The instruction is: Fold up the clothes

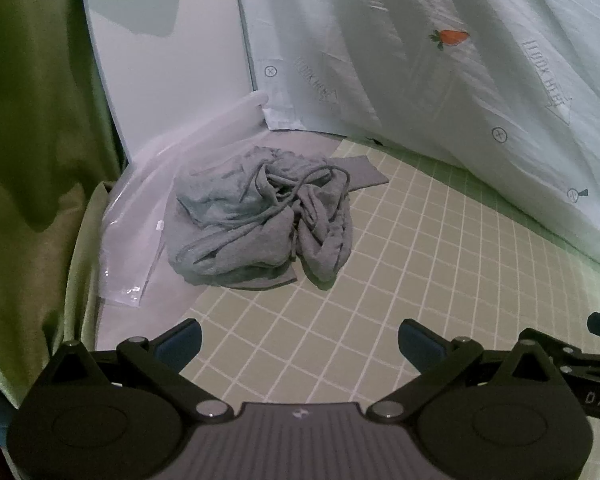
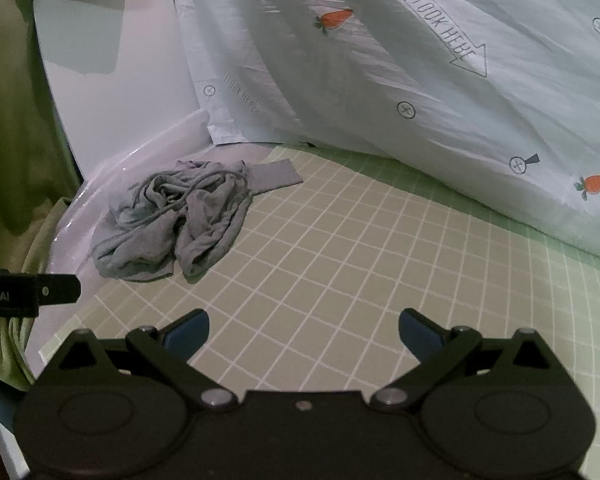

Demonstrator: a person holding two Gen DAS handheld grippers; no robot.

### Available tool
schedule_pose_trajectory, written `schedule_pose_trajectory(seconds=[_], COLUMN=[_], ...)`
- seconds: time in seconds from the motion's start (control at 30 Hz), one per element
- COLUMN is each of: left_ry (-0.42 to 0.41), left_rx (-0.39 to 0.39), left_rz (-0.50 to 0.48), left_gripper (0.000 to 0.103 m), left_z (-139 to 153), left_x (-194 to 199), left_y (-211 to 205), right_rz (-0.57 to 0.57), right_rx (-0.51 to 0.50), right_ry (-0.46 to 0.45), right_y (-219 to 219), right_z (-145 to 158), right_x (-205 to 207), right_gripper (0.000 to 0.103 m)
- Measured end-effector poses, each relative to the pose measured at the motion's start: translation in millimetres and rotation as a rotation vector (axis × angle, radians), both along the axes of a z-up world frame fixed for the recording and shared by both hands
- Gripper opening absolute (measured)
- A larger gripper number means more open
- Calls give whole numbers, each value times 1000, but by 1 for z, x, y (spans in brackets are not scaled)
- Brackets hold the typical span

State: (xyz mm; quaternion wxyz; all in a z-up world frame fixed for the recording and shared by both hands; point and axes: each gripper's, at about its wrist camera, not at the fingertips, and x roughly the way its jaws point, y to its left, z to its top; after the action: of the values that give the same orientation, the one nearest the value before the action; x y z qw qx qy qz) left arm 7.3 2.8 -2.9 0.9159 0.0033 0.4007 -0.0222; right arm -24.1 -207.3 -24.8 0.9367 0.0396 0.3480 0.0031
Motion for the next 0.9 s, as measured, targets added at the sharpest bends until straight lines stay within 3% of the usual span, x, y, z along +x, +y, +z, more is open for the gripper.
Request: schedule_pose_trajectory(seconds=[0.47, 0.7, 0.9], left_ry=[37, 70, 144], left_rx=[-10, -19, -32], left_rz=[103, 158, 166], left_gripper=[103, 103, 98], left_z=[-13, -34, -73], left_x=[51, 113, 175], left_y=[35, 68, 82], right_rz=[14, 27, 75], right_rx=[-26, -32, -5], right_ry=[19, 53, 95], right_y=[17, 41, 76], right_z=[-4, -15, -42], right_x=[54, 122, 189], right_gripper=[102, 102, 96])
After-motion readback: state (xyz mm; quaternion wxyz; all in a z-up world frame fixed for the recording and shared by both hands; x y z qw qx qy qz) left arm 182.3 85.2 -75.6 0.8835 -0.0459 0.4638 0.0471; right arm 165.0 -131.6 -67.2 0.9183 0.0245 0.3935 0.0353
